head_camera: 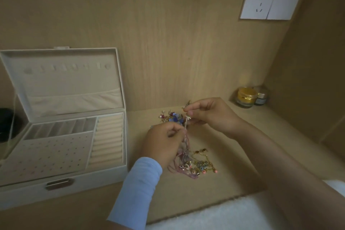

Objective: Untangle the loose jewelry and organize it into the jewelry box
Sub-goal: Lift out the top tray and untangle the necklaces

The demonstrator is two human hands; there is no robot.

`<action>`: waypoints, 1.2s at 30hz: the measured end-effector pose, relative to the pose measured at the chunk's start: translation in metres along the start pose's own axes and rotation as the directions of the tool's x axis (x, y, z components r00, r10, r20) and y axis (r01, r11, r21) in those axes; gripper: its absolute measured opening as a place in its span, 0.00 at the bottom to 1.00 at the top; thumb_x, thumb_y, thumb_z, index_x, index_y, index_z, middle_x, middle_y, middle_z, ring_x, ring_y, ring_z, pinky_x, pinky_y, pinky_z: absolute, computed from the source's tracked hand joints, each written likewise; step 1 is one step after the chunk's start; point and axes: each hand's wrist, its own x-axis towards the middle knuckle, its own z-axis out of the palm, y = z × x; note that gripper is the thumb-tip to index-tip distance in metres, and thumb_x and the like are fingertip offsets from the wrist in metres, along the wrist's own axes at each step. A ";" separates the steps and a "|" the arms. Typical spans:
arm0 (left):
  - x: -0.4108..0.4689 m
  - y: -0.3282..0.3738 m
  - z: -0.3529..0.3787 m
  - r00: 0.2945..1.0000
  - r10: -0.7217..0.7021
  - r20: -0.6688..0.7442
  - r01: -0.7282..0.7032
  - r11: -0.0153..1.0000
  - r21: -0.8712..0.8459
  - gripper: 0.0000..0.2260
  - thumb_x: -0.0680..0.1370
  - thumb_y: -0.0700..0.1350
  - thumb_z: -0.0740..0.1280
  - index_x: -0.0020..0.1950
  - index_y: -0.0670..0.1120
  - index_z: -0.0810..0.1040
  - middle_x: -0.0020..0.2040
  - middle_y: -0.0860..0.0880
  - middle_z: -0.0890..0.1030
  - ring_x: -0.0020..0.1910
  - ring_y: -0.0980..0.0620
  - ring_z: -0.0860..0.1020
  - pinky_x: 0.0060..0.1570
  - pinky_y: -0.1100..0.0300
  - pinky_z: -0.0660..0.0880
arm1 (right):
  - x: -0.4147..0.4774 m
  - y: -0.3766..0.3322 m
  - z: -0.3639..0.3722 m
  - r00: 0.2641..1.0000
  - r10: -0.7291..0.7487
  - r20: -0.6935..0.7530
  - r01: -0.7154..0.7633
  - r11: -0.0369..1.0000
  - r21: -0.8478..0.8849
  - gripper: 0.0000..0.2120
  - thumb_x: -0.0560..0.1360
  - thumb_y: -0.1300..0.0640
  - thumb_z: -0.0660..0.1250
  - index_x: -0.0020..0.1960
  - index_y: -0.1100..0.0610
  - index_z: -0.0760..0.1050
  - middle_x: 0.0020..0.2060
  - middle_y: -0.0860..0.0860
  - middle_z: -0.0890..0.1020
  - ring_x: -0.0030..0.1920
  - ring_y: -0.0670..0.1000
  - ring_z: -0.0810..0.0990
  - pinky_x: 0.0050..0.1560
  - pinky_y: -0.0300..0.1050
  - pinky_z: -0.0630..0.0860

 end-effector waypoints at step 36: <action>-0.030 0.019 -0.025 0.998 0.061 -0.007 -0.046 0.810 0.585 0.07 0.79 0.45 0.61 0.48 0.52 0.78 0.49 0.53 0.77 0.50 0.51 0.76 0.53 0.59 0.72 | -0.032 -0.030 -0.014 0.986 -0.137 -0.100 0.169 0.804 0.570 0.09 0.80 0.59 0.64 0.59 0.55 0.78 0.39 0.48 0.81 0.34 0.46 0.75 0.23 0.34 0.61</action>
